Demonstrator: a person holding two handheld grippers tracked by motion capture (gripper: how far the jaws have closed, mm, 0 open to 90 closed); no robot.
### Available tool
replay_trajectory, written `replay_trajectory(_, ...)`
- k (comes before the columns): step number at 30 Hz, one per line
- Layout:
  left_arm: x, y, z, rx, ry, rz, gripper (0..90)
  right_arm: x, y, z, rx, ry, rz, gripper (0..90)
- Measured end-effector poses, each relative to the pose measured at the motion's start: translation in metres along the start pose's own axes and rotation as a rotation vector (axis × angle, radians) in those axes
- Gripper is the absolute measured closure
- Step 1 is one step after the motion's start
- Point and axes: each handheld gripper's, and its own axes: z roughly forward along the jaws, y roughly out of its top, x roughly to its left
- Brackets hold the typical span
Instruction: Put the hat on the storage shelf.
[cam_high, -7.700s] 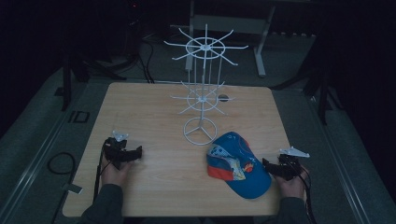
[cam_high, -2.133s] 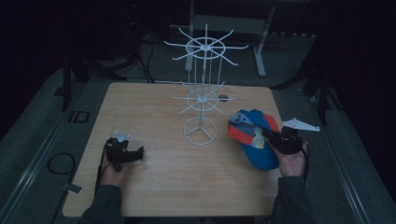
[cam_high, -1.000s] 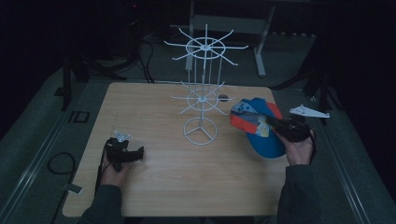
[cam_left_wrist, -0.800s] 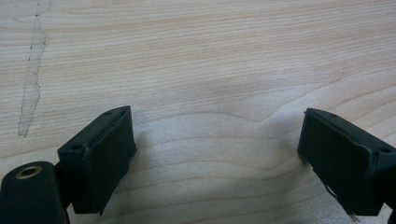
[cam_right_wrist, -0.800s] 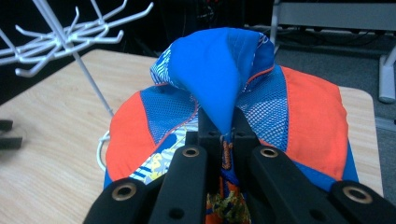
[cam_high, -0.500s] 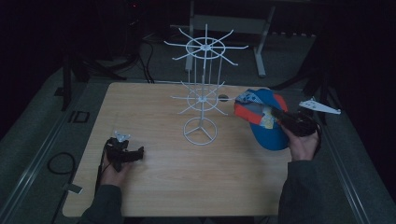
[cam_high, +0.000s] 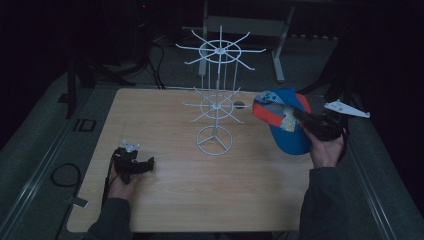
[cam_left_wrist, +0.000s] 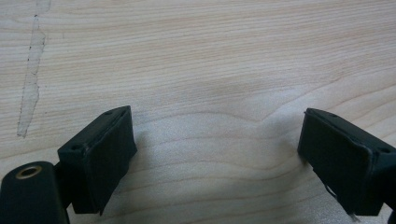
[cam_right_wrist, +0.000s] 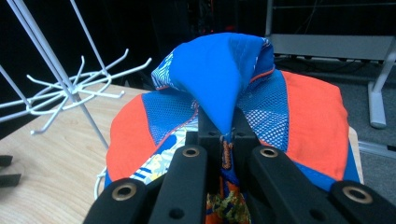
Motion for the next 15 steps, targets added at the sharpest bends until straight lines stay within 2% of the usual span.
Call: replay_trajectory(15, 0.0, 0.0, 0.0, 0.0, 0.0, 0.0, 11.5, 0.004, 0.02, -0.001, -0.051, -0.002, 0.017, 87.8)
